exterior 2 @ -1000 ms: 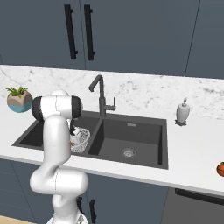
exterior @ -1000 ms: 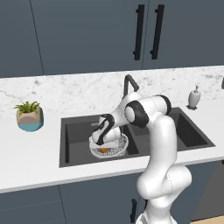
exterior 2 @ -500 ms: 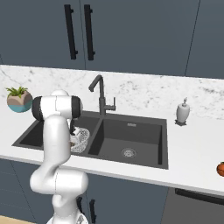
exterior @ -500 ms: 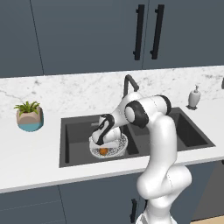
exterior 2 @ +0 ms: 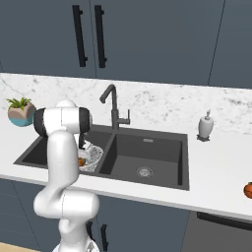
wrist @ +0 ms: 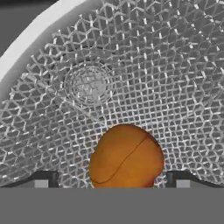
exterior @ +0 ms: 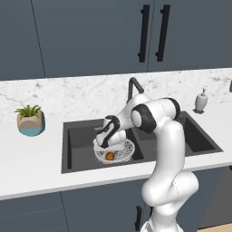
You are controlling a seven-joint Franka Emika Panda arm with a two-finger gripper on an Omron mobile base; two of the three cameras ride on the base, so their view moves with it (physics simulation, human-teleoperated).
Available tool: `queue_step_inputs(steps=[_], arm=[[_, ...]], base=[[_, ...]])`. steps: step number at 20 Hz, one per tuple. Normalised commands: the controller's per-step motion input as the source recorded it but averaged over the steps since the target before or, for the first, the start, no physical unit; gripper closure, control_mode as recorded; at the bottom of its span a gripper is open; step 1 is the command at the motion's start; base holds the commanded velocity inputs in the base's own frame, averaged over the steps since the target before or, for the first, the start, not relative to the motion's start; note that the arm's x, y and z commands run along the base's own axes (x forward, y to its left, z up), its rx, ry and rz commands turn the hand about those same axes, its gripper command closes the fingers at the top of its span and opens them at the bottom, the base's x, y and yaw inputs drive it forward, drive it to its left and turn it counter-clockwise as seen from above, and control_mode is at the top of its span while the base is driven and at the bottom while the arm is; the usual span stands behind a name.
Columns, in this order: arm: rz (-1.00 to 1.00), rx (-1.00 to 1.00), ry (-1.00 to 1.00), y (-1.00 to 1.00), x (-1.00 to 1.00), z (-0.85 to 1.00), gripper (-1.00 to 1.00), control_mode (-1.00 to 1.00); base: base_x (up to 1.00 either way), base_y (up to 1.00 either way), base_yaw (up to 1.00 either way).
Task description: Put the colander in the sink, put the peach, orange in the colander, and turn on the sink faucet and pour water over the colander.
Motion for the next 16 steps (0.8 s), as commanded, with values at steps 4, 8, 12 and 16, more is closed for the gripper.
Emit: queue_step_inputs(steps=[4,8,12,16], arm=[[-0.01,0.0,-0.1,-0.25,-0.18,0.67,-1.0,-1.0],[-0.07,0.0,-0.03,-0.32,-0.41,0.61,-1.0,-1.0],[-0.11,-0.02,0.0,-0.52,-0.62,0.31,-1.0,-1.0],[-0.12,0.0,0.0,-0.56,-0.93,0.29,-1.0,-1.0]], base=[[0.0,0.0,0.0],[0.0,0.0,0.0],[0.0,0.0,0.0],[0.0,0.0,0.0]])
